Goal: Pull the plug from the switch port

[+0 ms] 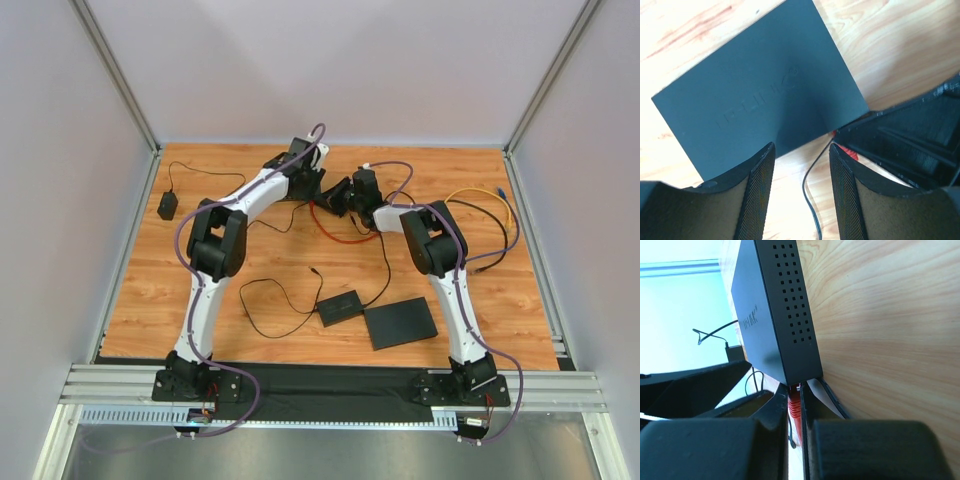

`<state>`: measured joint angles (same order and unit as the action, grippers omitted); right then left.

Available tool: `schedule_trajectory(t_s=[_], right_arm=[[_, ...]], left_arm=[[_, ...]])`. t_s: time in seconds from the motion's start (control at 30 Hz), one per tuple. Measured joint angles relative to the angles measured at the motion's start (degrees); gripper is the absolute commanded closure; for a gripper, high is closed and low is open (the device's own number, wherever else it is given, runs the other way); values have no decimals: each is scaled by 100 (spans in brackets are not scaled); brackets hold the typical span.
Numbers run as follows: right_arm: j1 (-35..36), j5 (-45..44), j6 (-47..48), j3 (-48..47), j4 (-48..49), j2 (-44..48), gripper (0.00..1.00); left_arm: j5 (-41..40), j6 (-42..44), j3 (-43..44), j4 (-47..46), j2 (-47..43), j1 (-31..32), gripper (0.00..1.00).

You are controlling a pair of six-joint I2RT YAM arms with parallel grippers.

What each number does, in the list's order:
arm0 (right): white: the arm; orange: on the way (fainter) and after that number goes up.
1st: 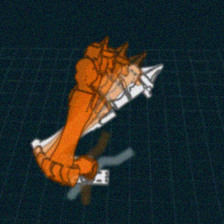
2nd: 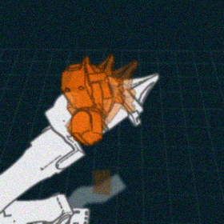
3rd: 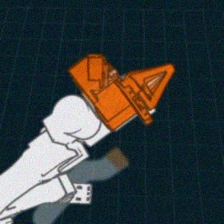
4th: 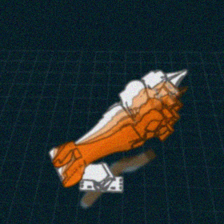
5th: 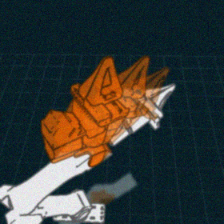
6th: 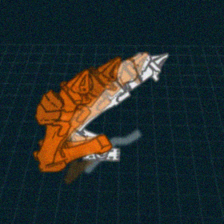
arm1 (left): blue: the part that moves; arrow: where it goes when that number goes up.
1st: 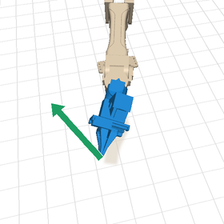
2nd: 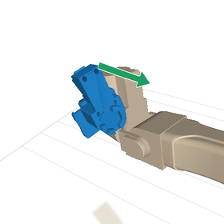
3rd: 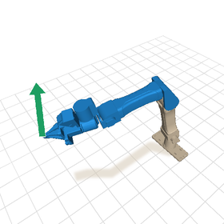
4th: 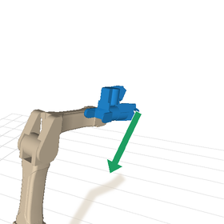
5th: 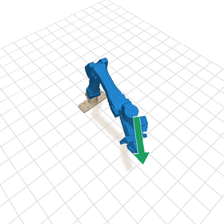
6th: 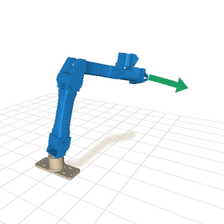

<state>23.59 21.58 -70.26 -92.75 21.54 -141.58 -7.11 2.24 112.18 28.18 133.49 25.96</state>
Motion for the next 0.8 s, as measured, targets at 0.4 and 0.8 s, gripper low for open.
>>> schedule_trajectory(t_s=[0.4,0.8], right_arm=[[0,-52,-2,2,37,0,100],[9,-94,17,601,127,319,100]], left_arm=[[-389,0,1370,933,750,66,44],[-452,20,1593,1187,914,85,43]])
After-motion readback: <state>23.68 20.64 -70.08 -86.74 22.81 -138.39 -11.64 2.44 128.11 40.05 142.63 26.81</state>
